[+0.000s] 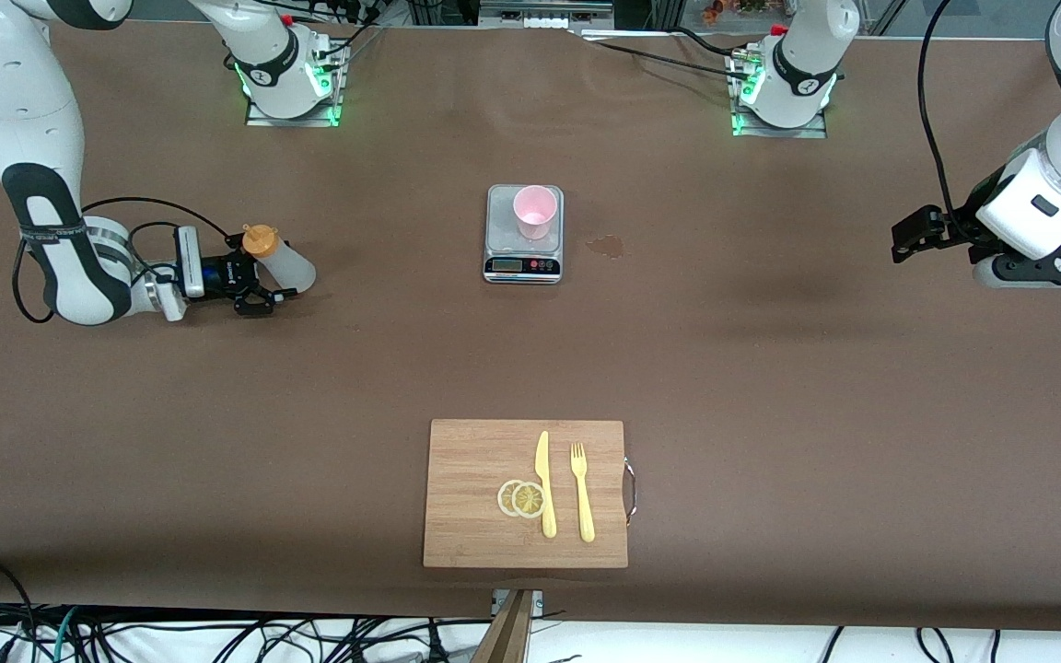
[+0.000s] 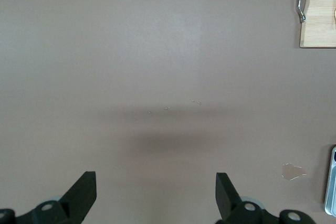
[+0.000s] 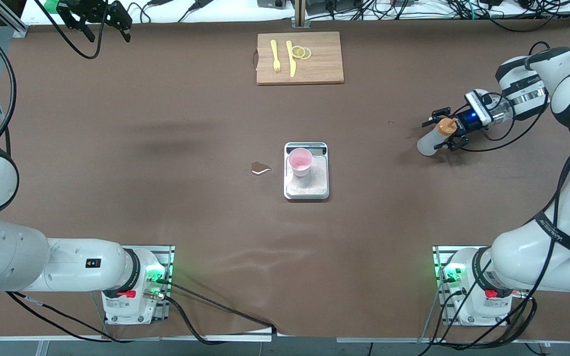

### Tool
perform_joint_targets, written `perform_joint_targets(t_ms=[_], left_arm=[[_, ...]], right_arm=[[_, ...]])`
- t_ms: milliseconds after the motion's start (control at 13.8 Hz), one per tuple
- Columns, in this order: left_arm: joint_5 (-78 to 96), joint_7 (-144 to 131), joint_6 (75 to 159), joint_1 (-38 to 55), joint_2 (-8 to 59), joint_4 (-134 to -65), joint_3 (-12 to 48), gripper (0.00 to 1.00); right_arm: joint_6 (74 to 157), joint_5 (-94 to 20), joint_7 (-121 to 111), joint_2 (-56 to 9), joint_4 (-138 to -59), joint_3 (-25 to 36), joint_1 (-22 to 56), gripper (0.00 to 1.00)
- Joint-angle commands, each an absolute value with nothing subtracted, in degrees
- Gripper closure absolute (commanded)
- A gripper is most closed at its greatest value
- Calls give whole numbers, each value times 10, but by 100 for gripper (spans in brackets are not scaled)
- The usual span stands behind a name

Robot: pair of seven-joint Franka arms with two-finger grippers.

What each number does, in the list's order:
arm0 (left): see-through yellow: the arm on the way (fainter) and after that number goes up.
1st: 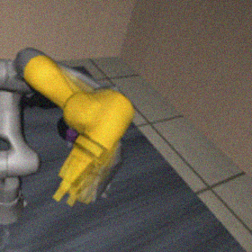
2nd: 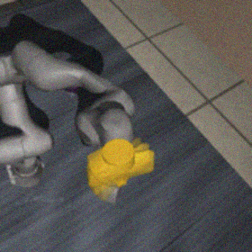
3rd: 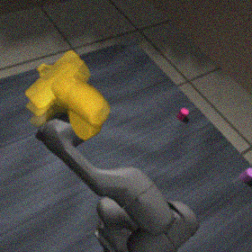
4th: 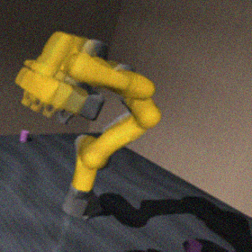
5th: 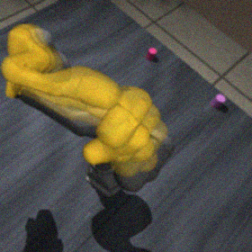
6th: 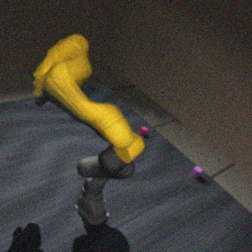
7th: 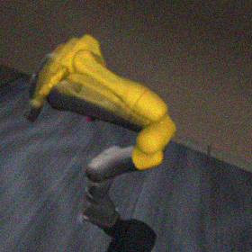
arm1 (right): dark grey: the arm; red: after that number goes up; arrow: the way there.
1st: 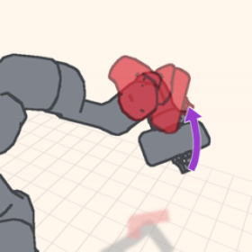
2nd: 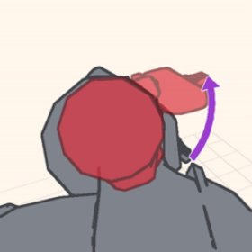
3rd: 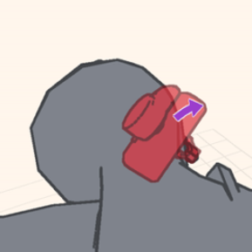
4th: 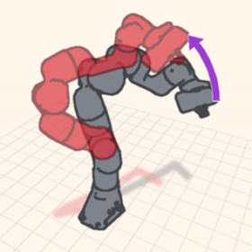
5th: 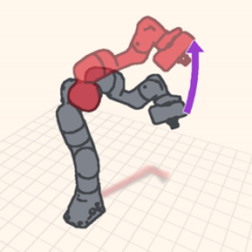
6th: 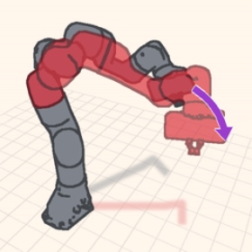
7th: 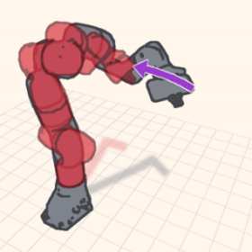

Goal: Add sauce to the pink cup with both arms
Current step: 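Grasp the white sauce bottle with the right gripper and lift it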

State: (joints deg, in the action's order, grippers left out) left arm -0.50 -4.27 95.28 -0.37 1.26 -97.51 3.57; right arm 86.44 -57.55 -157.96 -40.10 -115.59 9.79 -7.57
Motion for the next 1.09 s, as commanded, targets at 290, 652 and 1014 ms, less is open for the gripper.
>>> perform_joint_targets(t_ms=[290,652,1014], left_arm=[[3,-40,936,-3,22,-955,33,0],[3,-40,935,-3,22,-955,33,0],[2,-40,935,-4,22,-955,33,0]], right_arm=[[840,-591,-1672,-401,-1174,91,-76,11],[841,-591,-1658,-397,-1167,83,-76,77],[850,-585,-1573,-363,-1153,77,-43,100]])
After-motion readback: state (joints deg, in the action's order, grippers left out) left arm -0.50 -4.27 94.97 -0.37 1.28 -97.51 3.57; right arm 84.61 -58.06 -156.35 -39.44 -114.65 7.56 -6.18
